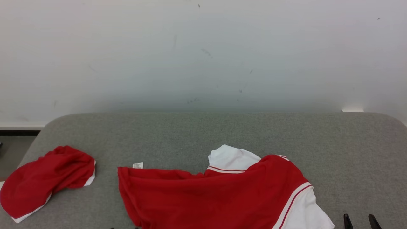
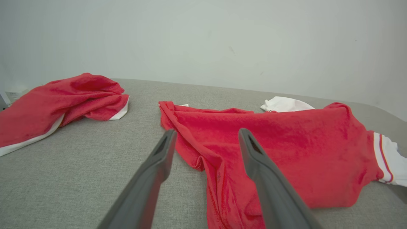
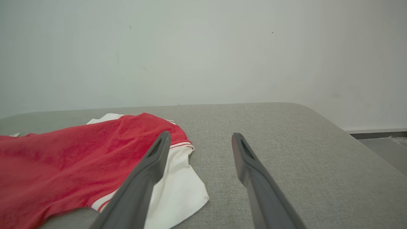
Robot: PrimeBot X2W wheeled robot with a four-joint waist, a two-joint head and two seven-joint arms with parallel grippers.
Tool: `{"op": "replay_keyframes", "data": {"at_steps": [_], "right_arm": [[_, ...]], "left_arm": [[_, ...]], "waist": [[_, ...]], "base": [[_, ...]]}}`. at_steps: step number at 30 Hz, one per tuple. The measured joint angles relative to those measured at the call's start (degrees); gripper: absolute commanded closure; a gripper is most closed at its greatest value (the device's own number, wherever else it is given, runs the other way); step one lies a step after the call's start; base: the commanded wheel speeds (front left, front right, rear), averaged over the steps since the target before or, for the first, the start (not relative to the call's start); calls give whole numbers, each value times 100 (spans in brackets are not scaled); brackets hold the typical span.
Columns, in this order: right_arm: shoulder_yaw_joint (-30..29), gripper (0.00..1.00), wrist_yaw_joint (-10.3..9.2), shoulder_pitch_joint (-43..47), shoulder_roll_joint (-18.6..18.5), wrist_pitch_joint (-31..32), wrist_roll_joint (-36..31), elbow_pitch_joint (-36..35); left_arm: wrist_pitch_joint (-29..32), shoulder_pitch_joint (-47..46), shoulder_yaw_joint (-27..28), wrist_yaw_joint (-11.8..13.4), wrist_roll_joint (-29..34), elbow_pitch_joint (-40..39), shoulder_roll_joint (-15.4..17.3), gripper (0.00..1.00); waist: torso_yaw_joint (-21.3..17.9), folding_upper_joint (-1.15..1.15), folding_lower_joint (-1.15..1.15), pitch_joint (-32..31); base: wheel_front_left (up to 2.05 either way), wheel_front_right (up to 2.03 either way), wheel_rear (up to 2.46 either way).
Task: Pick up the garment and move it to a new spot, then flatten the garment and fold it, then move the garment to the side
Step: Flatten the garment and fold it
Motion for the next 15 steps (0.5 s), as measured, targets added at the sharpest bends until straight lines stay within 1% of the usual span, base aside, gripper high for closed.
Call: {"op": "replay_keyframes", "data": {"at_steps": [4, 7, 8, 13, 15], "right_arm": [[46, 0, 0, -76, -52, 0, 86, -89], [92, 0, 0, -160, -226, 0, 112, -63], [123, 0, 0, -214, -300, 34, 110, 0], [194, 0, 0, -561, -637, 714, 46, 401], [268, 0, 0, -675, -709, 1050, 31, 583]], "left_arm": [[0, -15, -142, -51, 88, 88, -14, 0], [21, -27, -435, -164, 194, 492, -13, 0], [120, -68, -543, -218, 258, 575, -12, 0], [846, -227, -1087, -435, 341, 715, 47, 0], [1070, -237, -1229, -464, 331, 749, 62, 0]], "waist": [[-9, 0, 0, 17], [-12, 0, 0, 37], [-15, 0, 0, 46], [-31, 0, 0, 117], [-27, 0, 0, 160]], "base": [[0, 0, 0], [0, 0, 0], [0, 0, 0], [0, 0, 0], [0, 0, 0]]}}
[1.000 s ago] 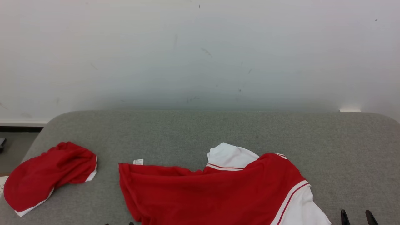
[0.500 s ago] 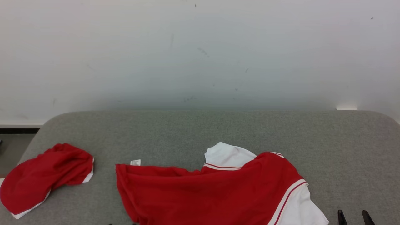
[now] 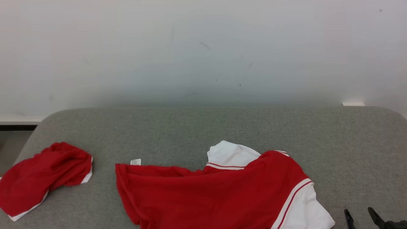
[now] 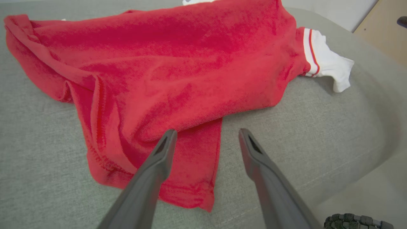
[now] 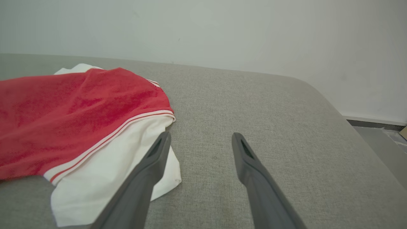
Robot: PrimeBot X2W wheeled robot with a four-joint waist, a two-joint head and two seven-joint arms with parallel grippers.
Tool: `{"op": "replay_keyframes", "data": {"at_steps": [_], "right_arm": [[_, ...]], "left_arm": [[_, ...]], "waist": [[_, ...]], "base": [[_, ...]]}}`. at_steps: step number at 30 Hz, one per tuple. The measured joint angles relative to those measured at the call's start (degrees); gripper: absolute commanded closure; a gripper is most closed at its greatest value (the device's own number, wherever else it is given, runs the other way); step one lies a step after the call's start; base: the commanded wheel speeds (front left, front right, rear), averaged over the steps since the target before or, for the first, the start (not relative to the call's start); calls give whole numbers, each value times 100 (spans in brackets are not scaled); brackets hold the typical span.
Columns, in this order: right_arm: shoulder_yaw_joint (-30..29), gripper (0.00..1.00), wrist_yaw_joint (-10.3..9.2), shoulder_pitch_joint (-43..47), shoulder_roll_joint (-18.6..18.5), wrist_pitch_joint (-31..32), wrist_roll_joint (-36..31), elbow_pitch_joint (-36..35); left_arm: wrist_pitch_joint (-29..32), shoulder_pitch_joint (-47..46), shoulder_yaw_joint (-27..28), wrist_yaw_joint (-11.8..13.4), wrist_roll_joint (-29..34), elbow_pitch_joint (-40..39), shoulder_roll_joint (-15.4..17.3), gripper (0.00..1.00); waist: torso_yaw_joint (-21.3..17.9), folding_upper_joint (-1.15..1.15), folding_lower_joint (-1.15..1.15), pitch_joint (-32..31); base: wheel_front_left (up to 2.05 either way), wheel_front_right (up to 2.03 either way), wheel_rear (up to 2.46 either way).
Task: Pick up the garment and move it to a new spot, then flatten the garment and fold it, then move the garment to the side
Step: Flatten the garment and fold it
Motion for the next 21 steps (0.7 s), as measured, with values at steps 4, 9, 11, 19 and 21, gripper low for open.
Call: {"op": "replay_keyframes", "data": {"at_steps": [4, 9, 11, 19, 21], "right_arm": [[297, 0, 0, -209, -104, 552, -40, 335], [646, 0, 0, -444, -168, 1024, 81, 712], [760, 0, 0, -531, -172, 1118, 115, 834], [1048, 0, 0, -965, -145, 1241, 243, 1394], [1117, 0, 0, -1050, -121, 1232, 291, 1482]], "left_arm": [[358, -51, -144, -36, 20, 202, 63, 0], [651, -145, -238, 43, 54, 428, 73, 0], [694, -213, -253, 63, 38, 479, 55, 0], [797, -438, -427, 122, 43, 702, 19, 0], [815, -472, -466, 145, 43, 750, 10, 0]], "waist": [[8, 0, 0, 82], [28, 0, 0, 175], [41, 0, 0, 207], [84, 0, 0, 312], [96, 0, 0, 336]], "base": [[0, 0, 0], [0, 0, 0], [0, 0, 0], [0, 0, 0], [0, 0, 0]]}}
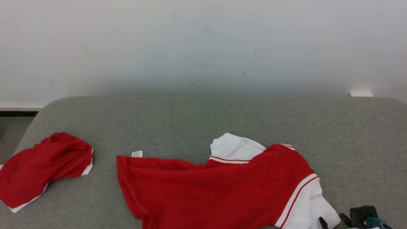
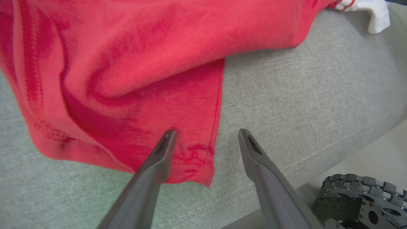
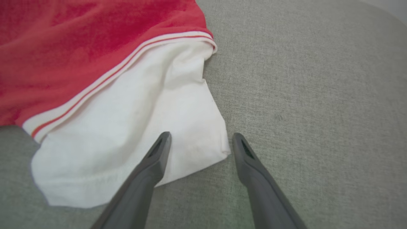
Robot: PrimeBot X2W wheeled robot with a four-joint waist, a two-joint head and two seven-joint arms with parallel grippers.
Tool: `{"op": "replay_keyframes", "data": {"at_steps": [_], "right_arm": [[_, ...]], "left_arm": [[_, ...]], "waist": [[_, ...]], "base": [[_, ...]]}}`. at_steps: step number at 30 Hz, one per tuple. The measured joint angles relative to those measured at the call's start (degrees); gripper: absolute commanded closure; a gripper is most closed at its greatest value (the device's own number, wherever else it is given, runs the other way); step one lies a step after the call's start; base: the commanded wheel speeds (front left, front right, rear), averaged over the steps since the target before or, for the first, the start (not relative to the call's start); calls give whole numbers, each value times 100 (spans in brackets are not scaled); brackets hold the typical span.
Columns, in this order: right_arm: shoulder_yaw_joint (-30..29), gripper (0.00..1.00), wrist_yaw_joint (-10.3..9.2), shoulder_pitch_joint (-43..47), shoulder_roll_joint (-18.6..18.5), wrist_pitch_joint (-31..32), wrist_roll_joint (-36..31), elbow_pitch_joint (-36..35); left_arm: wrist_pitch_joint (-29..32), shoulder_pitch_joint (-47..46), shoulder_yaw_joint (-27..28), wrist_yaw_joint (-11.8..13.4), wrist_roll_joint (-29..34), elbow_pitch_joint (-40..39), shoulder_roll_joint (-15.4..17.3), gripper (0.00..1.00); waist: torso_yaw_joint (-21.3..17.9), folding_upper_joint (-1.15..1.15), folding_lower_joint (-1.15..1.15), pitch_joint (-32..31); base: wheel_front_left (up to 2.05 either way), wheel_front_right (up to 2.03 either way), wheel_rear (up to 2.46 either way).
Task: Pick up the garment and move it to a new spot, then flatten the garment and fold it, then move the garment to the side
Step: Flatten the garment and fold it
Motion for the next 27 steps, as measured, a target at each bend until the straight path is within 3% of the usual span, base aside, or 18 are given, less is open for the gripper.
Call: {"op": "replay_keyframes", "data": {"at_steps": [16, 17, 18, 19, 21, 22, 23, 24, 25, 26, 27], "right_arm": [[257, 0, 0, -309, 32, -63, 277, 582], [272, 0, 0, -333, 36, -64, 294, 613], [286, 0, 0, -360, 44, -64, 305, 651], [297, 0, 0, -391, 60, -60, 345, 695], [319, 0, -1, -455, 89, -38, 445, 781], [325, 0, -1, -486, 91, -3, 485, 817], [343, 0, -1, -516, 93, 15, 517, 859], [363, 0, -2, -549, 94, 76, 569, 909], [388, 24, -13, -571, 96, 126, 625, 945], [417, 67, -27, -581, 94, 162, 679, 961], [444, 100, -38, -582, 94, 162, 787, 956]], "left_arm": [[121, -229, -231, 309, 364, 399, 151, 0], [110, -244, -233, 334, 371, 426, 156, 8], [89, -262, -234, 355, 382, 467, 157, 38], [75, -287, -234, 374, 387, 506, 170, 51], [35, -337, -220, 423, 390, 583, 208, 61], [21, -361, -209, 431, 390, 630, 216, 91], [-16, -384, -199, 446, 390, 680, 223, 100], [-53, -410, -199, 446, 388, 732, 241, 100], [-79, -426, -201, 437, 377, 780, 234, 100], [-86, -445, -203, 419, 365, 817, 226, 100], [-110, -469, -208, 414, 344, 857, 220, 100]], "waist": [[51, 0, 0, 110], [51, 0, 0, 120], [52, 0, 0, 124], [55, 0, 0, 129], [65, 0, -1, 145], [74, 0, 0, 154], [85, 0, 0, 162], [99, 0, -1, 168], [113, 0, -1, 171], [132, 0, -1, 171], [153, 0, -1, 172]], "base": [[0, 0, 0], [0, 0, 0], [0, 0, 0], [0, 0, 0], [0, 0, 0], [0, 0, 0], [0, 0, 0], [0, 0, 0], [0, 0, 0], [0, 0, 0], [0, 0, 0]]}}
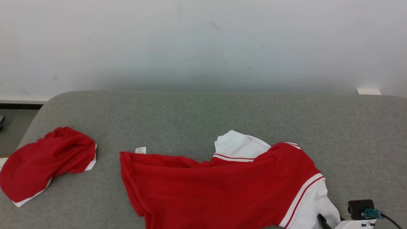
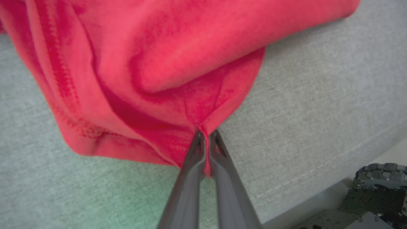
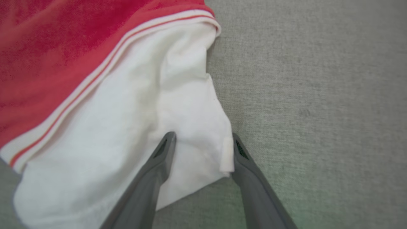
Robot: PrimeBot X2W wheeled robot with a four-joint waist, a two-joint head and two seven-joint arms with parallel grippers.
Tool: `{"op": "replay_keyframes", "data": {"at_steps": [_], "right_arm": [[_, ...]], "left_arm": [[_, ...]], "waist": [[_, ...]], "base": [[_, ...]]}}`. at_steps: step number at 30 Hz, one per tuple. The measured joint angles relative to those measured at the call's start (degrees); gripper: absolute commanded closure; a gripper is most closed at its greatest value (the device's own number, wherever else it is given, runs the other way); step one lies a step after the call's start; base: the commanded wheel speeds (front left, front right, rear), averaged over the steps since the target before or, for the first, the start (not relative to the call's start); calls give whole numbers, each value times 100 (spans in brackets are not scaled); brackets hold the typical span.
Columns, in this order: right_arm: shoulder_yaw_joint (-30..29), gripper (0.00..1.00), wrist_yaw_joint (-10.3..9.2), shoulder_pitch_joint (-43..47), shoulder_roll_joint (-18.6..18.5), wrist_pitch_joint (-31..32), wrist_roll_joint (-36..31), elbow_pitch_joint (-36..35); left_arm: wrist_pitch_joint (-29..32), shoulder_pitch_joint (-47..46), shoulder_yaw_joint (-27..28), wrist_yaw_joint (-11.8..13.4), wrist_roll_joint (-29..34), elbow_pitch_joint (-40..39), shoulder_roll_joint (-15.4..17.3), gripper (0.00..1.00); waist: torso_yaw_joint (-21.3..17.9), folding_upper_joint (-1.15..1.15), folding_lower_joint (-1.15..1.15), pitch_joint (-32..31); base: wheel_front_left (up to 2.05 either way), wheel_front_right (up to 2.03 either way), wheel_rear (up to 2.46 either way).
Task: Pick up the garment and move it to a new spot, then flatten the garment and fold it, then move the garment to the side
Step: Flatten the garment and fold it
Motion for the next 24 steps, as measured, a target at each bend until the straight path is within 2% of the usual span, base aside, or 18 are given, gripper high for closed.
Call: {"op": "replay_keyframes", "data": {"at_steps": [6, 9, 12, 19, 24], "right_arm": [[-57, 100, 13, 81, 191, -222, 823, -286], [-172, 100, 24, 214, 242, -293, 1384, -761], [-375, 100, 25, 292, 122, -327, 1952, -1467], [-1091, 100, 29, 671, -94, -80, 3052, -3260], [-1630, 100, 29, 838, -24, 158, 3350, -4287]], "left_arm": [[-143, -40, 25, -2, -136, 104, -66, 100], [-175, 60, 132, -3, -337, -14, -32, 100], [-81, 205, 357, -2, -552, -433, 82, 100], [554, 370, 756, -156, -1220, -2599, 261, 100], [1118, 281, 926, -225, -1535, -4038, 441, 100]], "waist": [[131, 0, 1, -20], [179, 0, 2, -77], [204, 0, 2, -136], [216, 0, 2, -313], [151, 0, 2, -439]], "base": [[0, 0, 0], [0, 0, 0], [0, 0, 0], [0, 0, 0], [0, 0, 0]]}}
